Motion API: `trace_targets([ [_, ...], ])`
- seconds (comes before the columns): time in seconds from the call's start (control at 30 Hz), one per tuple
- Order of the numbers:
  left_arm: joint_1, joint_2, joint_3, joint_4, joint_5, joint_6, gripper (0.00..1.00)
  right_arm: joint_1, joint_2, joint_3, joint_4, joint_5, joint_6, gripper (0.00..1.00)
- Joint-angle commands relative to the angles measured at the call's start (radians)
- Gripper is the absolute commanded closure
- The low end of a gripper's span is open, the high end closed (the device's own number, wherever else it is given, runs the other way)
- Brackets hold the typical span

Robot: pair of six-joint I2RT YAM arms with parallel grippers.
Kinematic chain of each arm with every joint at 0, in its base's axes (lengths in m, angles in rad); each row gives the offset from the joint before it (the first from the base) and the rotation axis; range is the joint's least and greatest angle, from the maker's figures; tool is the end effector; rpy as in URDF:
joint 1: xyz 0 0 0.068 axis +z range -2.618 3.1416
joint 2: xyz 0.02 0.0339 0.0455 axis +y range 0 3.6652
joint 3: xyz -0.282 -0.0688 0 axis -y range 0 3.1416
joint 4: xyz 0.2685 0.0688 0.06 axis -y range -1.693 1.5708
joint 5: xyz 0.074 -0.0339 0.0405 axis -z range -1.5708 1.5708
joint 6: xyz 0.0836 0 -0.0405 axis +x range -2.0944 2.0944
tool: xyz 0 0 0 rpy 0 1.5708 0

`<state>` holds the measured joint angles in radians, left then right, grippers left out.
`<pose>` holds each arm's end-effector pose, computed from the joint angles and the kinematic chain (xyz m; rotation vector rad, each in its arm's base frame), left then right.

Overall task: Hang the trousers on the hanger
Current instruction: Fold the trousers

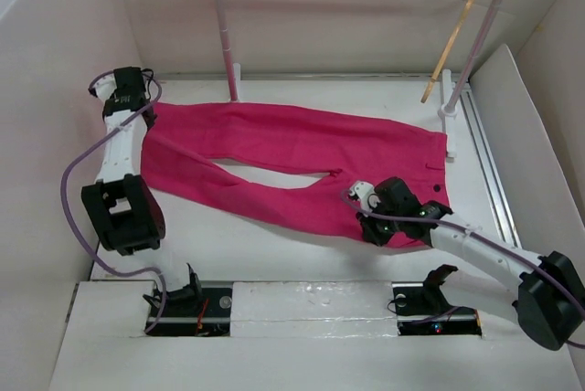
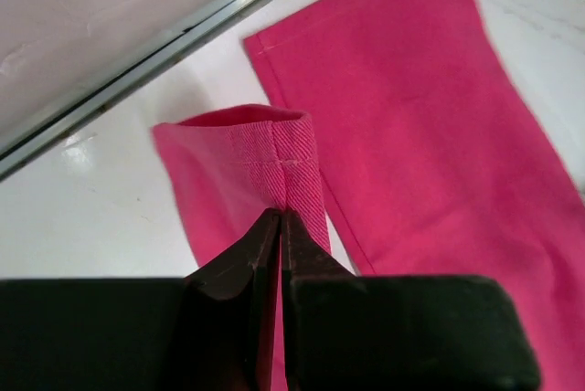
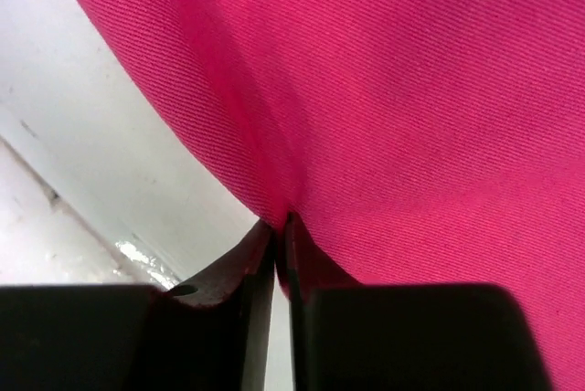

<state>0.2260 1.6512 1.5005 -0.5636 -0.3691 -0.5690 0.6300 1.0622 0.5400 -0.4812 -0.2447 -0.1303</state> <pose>0.4142 0.1262 0.3140 -1.0387 1.9830 0.2365 0.1729 0.1511 0.1471 -1.0544 2.3867 0.4987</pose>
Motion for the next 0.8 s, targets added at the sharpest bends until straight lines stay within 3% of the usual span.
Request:
trace_targets([
  [0.0,0.009,0.106,0.073,-0.073,-0.077,0.018,1.00,0.010,-0.021,-0.008,-0.091,-0.042,0.026,0.83],
  [0.03,0.009,0.157,0.085,-0.090,-0.097,0.014,1.00,0.010,-0.016,-0.003,-0.099,-0.041,0.020,0.74],
  [0.07,0.009,0.179,0.098,-0.120,-0.105,0.009,1.00,0.010,-0.016,0.001,-0.117,-0.041,0.014,0.56],
  [0.17,0.019,0.239,0.116,-0.153,-0.074,0.032,0.83,0.010,-0.031,0.040,-0.143,-0.033,-0.005,0.40],
  [0.23,0.029,0.237,0.127,-0.159,-0.073,0.046,0.61,0.001,-0.044,0.073,-0.149,-0.039,0.000,0.37],
  [0.27,0.029,0.230,0.122,-0.150,-0.073,0.052,0.47,0.000,-0.050,0.089,-0.146,-0.038,-0.002,0.36],
  [0.33,0.029,0.173,0.101,-0.144,-0.100,0.054,0.39,-0.012,-0.045,0.126,-0.145,-0.041,-0.011,0.36],
  [0.43,0.029,0.063,0.006,-0.110,-0.128,0.046,0.37,-0.021,-0.041,0.182,-0.137,-0.050,-0.028,0.47],
  [0.5,0.039,0.004,-0.110,-0.078,-0.122,0.011,0.40,-0.021,-0.050,0.215,-0.140,-0.044,-0.037,0.84],
  [0.53,0.062,-0.084,-0.258,-0.029,-0.073,-0.027,0.40,-0.041,-0.070,0.225,-0.132,-0.013,-0.046,1.00],
  [0.57,0.103,-0.138,-0.363,0.035,0.012,-0.031,0.41,-0.058,-0.083,0.224,-0.125,-0.010,-0.057,1.00],
  [0.63,0.166,-0.158,-0.408,0.062,0.054,-0.038,0.41,-0.068,-0.090,0.224,-0.128,-0.018,-0.063,1.00],
  [0.73,0.252,-0.148,-0.503,0.126,0.214,-0.037,0.41,-0.101,-0.090,0.230,-0.140,-0.059,-0.097,0.77],
  [0.77,0.284,-0.119,-0.510,0.134,0.249,-0.031,0.41,-0.114,-0.093,0.230,-0.143,-0.062,-0.103,0.65],
])
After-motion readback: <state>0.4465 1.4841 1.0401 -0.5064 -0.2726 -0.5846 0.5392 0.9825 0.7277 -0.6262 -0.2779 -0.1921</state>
